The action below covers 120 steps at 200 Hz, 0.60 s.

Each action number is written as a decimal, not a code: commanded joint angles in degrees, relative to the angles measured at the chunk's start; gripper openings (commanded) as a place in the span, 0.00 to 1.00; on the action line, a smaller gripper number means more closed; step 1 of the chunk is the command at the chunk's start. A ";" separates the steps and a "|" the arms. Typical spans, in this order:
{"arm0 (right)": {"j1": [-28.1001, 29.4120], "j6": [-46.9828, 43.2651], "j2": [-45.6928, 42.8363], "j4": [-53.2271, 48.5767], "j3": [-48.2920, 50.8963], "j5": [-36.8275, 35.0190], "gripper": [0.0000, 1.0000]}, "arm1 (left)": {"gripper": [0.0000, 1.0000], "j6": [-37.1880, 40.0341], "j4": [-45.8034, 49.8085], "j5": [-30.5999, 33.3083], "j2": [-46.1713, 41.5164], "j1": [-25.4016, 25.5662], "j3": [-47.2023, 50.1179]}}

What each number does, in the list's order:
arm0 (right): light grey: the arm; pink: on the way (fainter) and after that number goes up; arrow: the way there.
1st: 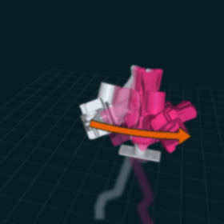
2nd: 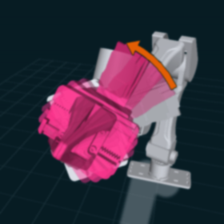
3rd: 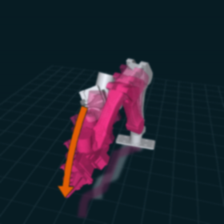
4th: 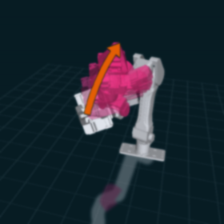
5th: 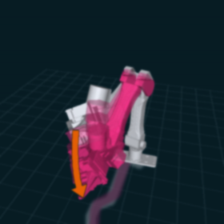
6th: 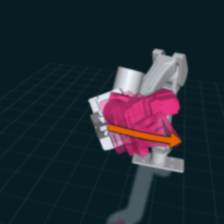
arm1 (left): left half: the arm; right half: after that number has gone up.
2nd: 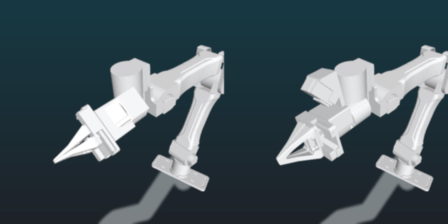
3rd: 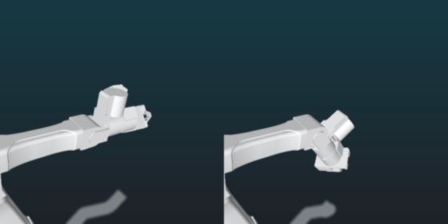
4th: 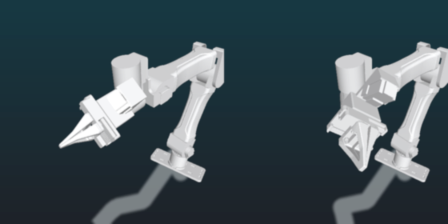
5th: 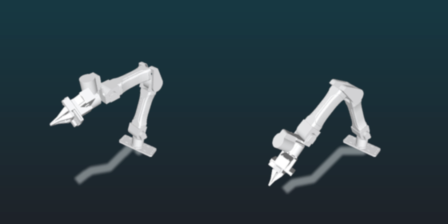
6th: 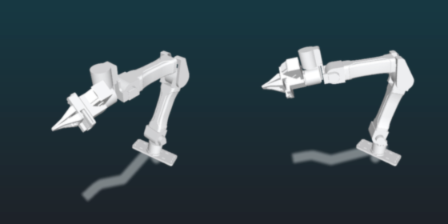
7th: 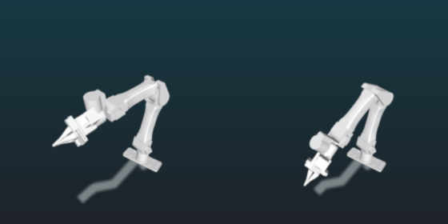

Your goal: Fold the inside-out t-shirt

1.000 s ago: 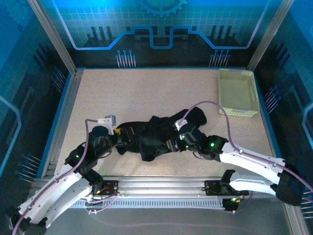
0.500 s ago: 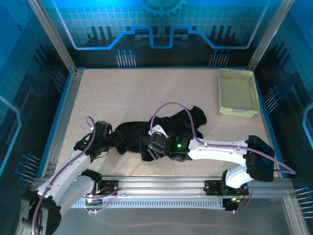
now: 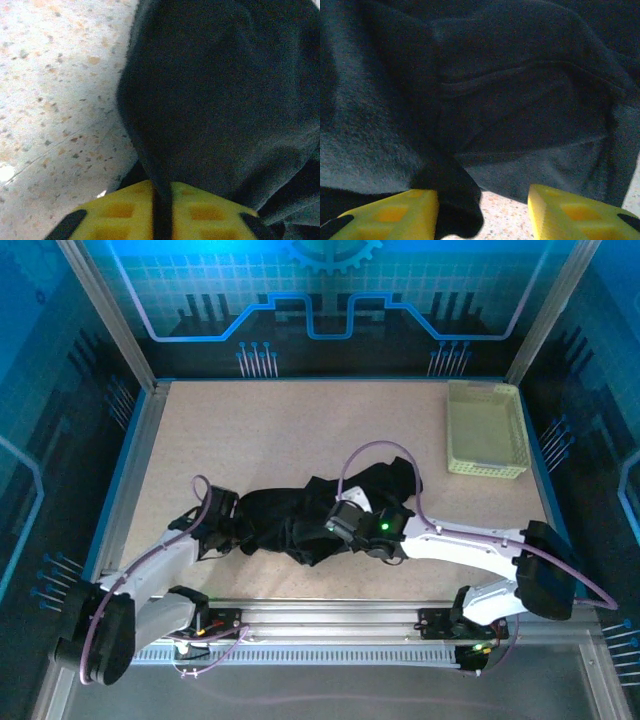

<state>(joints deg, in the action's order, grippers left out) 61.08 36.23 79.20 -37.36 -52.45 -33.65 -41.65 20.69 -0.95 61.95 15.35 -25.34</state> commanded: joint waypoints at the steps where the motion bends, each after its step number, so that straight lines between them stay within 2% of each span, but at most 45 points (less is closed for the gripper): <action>1: -0.50 -0.49 -2.58 -1.13 1.71 1.16 0.54 | 0.10 1.12 -2.70 -2.44 0.95 -0.59 -1.78; 25: 1.06 -3.07 -6.46 -0.05 3.68 3.13 0.64 | 0.05 1.63 -2.36 -2.49 0.10 -0.59 -2.10; 69: 5.10 -2.91 -10.13 1.66 5.27 6.84 0.70 | 0.03 2.10 -1.09 -1.51 -2.12 -0.67 -1.60; 90: 5.97 -0.99 -6.91 0.88 3.25 6.10 0.69 | 0.03 1.83 -1.15 -1.73 -2.52 -0.68 -1.22; 120: 5.20 4.48 -0.52 -5.32 -0.78 1.04 0.59 | 0.02 1.96 -0.35 -1.75 -3.39 -0.68 -1.20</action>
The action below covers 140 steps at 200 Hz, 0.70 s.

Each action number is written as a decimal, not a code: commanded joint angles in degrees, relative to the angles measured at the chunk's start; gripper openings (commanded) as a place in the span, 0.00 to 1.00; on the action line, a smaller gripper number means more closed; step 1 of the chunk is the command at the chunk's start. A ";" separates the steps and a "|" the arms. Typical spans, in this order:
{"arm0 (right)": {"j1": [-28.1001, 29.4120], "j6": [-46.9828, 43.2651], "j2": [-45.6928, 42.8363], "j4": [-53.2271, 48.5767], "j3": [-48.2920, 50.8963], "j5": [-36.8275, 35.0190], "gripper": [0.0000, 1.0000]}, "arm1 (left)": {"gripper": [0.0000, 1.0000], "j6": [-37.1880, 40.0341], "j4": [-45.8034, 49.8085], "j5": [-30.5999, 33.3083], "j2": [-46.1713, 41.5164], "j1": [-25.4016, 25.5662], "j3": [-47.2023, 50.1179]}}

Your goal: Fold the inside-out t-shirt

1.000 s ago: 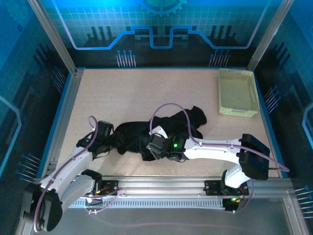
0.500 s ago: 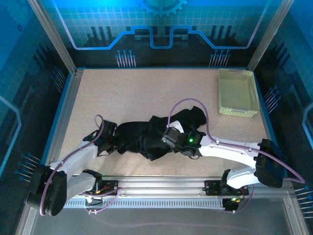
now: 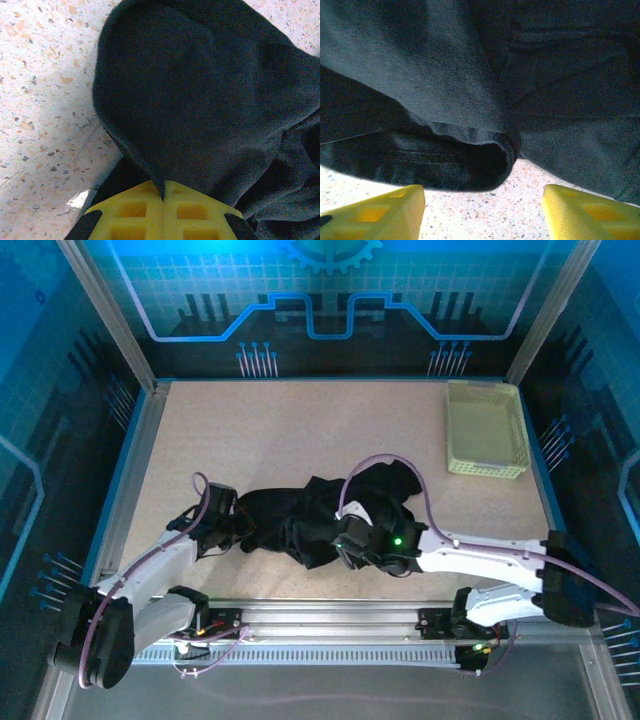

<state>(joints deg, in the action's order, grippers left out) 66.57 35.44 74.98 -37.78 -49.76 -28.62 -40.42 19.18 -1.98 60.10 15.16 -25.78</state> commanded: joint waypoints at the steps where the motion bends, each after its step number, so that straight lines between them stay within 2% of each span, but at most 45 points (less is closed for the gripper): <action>1: -0.34 5.44 3.91 -5.09 -3.57 -4.16 0.59 | 0.02 0.72 1.23 -0.69 -1.59 -0.48 -0.76; 28: -0.56 3.85 4.90 -4.36 -3.69 -4.58 0.46 | 0.02 1.16 1.83 -0.42 -2.50 -0.48 -0.76; 64: -1.41 2.88 3.71 -3.86 -4.23 -4.95 0.14 | 0.00 1.21 1.78 -0.37 -2.94 -0.66 -1.02; 91: -2.29 3.27 0.65 -6.32 -4.10 -7.51 0.01 | 0.00 1.87 2.79 -0.07 -4.21 -1.23 -1.90; 140: -5.14 4.35 -12.50 -13.25 -4.24 -14.67 0.00 | 0.00 2.76 4.64 0.57 -10.04 -4.41 -5.32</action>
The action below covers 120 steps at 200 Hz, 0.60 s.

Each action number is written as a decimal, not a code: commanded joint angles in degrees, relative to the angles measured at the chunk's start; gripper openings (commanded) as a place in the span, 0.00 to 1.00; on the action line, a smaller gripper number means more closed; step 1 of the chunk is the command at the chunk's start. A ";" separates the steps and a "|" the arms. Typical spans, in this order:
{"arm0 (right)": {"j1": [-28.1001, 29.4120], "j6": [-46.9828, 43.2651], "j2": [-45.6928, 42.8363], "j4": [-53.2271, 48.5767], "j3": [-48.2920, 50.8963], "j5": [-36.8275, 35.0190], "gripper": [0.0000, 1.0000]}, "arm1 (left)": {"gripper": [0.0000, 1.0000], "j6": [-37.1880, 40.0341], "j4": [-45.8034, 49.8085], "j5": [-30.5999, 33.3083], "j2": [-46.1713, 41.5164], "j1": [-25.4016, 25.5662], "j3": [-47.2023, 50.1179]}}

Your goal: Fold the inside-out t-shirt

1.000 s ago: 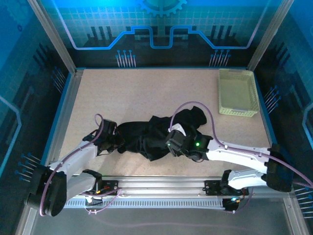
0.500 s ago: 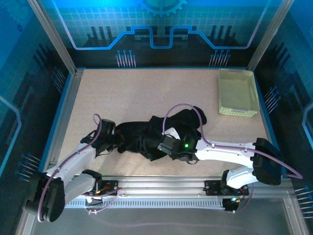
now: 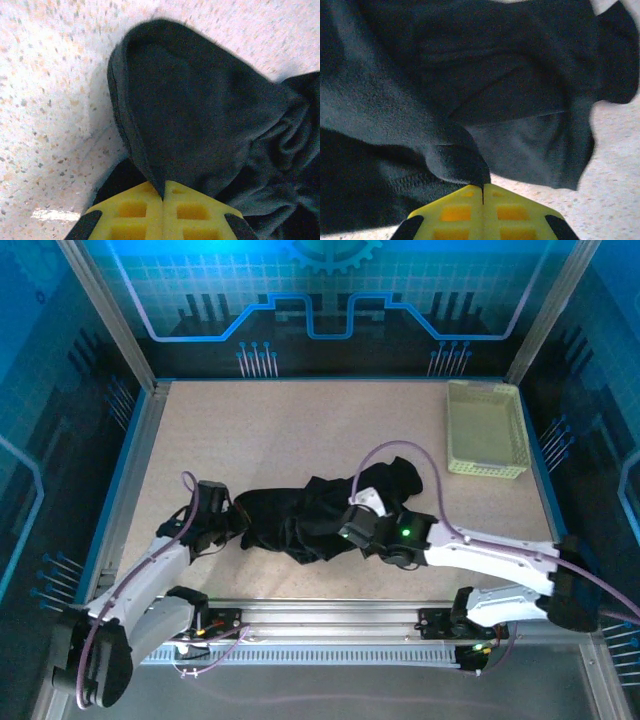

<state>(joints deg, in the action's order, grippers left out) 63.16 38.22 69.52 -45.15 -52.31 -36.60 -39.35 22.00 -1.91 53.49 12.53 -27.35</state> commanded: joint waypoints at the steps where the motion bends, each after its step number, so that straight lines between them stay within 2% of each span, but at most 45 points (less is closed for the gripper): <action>1: -1.81 1.54 -7.34 -6.03 -1.66 -6.89 0.00 | 0.00 1.76 1.77 0.55 -3.59 -1.89 -3.88; 27: -5.84 -1.91 -15.20 -7.47 -3.31 -7.34 0.00 | 0.00 2.85 0.69 -0.25 -5.25 -3.63 -8.09; 71: -19.59 -8.26 -21.44 -8.30 -7.22 -4.95 0.00 | 0.00 4.81 -3.27 -0.46 -0.25 -4.55 -15.42; 99: -32.73 -9.78 -19.24 -7.89 -7.81 -1.50 0.00 | 0.00 5.47 -5.98 -3.47 9.69 -8.17 -18.28; 120: -42.50 -9.85 -16.51 -5.33 -6.06 6.59 0.00 | 0.02 8.39 -2.60 -3.43 21.69 -8.79 -24.32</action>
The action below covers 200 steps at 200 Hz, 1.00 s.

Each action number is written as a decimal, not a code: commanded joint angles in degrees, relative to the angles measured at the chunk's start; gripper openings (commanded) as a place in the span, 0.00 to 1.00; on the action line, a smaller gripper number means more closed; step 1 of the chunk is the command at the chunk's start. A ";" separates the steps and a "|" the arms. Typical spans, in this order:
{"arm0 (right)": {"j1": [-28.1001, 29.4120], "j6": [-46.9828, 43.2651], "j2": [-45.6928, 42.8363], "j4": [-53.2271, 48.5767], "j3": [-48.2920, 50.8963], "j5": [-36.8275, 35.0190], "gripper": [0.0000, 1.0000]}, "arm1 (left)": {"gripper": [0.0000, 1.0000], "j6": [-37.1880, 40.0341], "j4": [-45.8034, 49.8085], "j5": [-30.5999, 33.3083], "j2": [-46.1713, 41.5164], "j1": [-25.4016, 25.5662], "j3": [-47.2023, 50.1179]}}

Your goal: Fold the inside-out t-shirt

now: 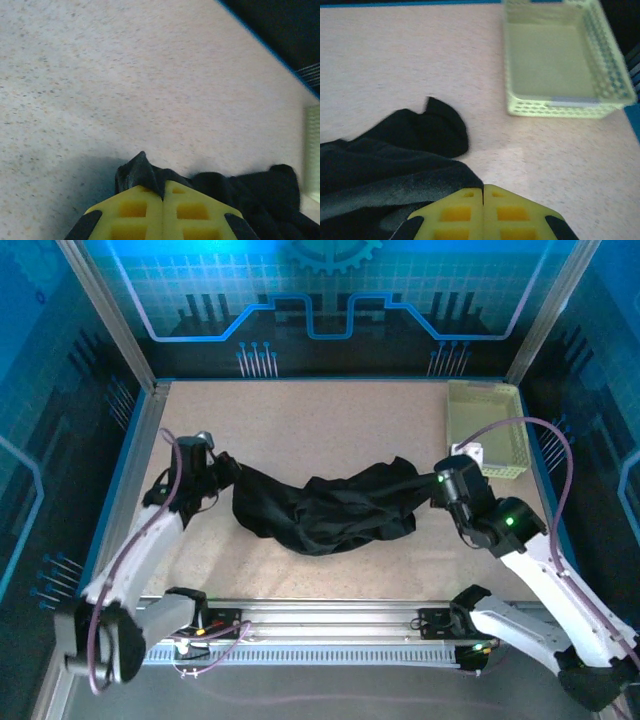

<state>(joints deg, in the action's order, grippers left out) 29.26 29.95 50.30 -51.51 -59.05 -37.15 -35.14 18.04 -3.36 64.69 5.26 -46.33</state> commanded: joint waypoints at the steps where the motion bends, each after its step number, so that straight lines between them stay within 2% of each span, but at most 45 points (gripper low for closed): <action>1: -8.95 -1.58 2.83 1.18 0.77 7.60 0.00 | 0.02 4.36 1.55 -2.09 11.10 -1.54 -5.70; 20: -15.23 -1.57 4.72 3.35 2.32 13.06 0.00 | 0.07 5.50 2.98 -4.81 20.22 -2.15 -9.49; 35: -17.37 -1.97 5.07 4.14 3.12 14.22 0.00 | 0.19 5.01 1.86 -7.32 22.95 -2.53 -9.30; 68: -19.02 -3.18 4.80 5.27 5.03 15.70 0.00 | 0.51 3.67 -1.63 -7.20 18.32 -2.80 -2.83; 89: -19.46 -3.48 5.24 5.97 5.96 16.66 0.00 | 0.61 2.80 -2.46 -5.65 11.89 -2.80 3.10; 113: -19.58 -3.24 5.85 6.72 6.49 18.01 0.00 | 0.60 3.25 -1.63 -6.86 8.97 -2.80 6.93; 129: -19.52 -3.21 6.23 7.11 6.75 18.46 0.00 | 0.54 4.33 -3.06 -8.12 10.13 -2.80 8.38; 145: -19.55 -3.24 6.51 7.19 6.84 18.52 0.00 | 0.53 5.18 -5.33 -9.70 12.39 -2.81 8.73; 200: -19.59 -2.54 4.90 7.18 7.87 19.74 0.00 | 0.59 6.29 -12.22 -11.71 21.21 -2.80 6.53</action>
<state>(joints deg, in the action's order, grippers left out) 10.66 27.33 56.64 -44.91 -52.16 -18.76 -30.83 9.32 -12.99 83.31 3.09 -38.28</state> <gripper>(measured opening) 0.064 0.590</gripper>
